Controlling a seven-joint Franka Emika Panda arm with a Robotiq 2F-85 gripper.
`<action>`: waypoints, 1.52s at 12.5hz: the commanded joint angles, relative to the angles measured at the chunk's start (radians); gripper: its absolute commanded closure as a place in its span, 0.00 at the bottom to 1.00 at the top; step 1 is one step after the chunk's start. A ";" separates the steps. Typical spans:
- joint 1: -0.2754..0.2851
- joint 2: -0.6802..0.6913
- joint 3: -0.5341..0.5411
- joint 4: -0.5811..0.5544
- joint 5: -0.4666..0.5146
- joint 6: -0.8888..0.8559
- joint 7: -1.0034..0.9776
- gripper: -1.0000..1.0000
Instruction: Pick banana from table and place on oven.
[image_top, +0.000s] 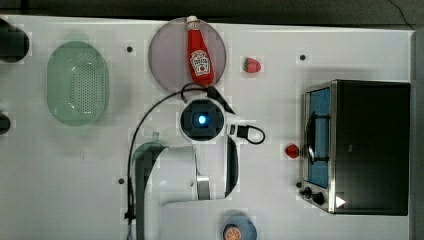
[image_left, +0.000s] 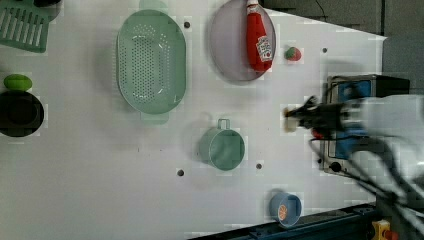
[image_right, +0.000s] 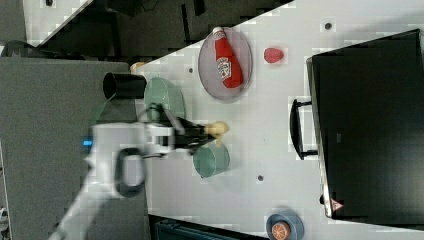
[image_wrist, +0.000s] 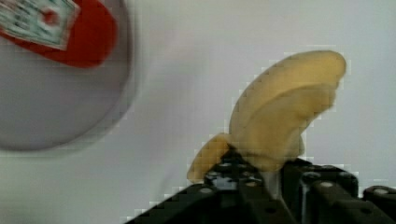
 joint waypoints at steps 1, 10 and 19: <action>-0.013 -0.123 -0.036 0.165 0.009 -0.240 0.029 0.80; -0.039 -0.143 -0.344 0.371 0.005 -0.429 -0.191 0.80; -0.046 0.112 -0.665 0.410 -0.046 -0.203 -0.843 0.80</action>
